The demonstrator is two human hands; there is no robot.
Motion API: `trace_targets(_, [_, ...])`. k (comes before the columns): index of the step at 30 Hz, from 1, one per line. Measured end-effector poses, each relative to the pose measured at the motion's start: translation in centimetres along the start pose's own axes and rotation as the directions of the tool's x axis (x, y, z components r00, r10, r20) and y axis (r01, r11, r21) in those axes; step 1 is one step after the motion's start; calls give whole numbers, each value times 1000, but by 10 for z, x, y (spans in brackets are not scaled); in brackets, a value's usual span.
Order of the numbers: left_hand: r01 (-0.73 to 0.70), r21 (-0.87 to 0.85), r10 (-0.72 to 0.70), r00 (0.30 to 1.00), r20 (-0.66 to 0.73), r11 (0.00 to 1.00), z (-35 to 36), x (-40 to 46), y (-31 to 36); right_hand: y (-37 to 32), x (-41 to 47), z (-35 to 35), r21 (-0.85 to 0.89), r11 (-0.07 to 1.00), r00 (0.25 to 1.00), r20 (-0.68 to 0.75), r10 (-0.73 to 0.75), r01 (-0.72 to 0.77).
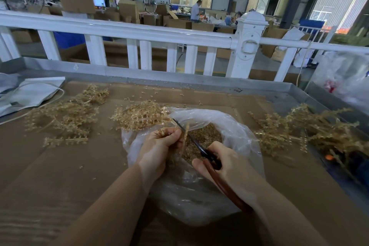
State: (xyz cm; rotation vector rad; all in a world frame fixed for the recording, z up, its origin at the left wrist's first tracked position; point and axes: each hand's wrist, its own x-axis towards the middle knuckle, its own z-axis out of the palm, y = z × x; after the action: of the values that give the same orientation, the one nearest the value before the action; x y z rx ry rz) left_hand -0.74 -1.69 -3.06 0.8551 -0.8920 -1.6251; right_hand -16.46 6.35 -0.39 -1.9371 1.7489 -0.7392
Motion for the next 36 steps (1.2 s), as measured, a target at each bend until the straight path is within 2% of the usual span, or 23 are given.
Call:
trace_targets(5, [-2,20,2,1000,-15,1000,-1,1,-1,-2,2,0,11,1000,1000,13,-7,7])
trace_targets(10, [-34,33,33,999,32,999,-1,0,-1,3,7,3,25,1000,999,-35,16,-15])
trace_targets(25, [10,21,-10,1000,12,1000,-1,1,1,4,11,7,-40,998,998,-47,50,-51])
trace_targets(36, [64,-26,-64,998,8,998,-1,2,2,3,11,4,57,996,997,-27,72,-70])
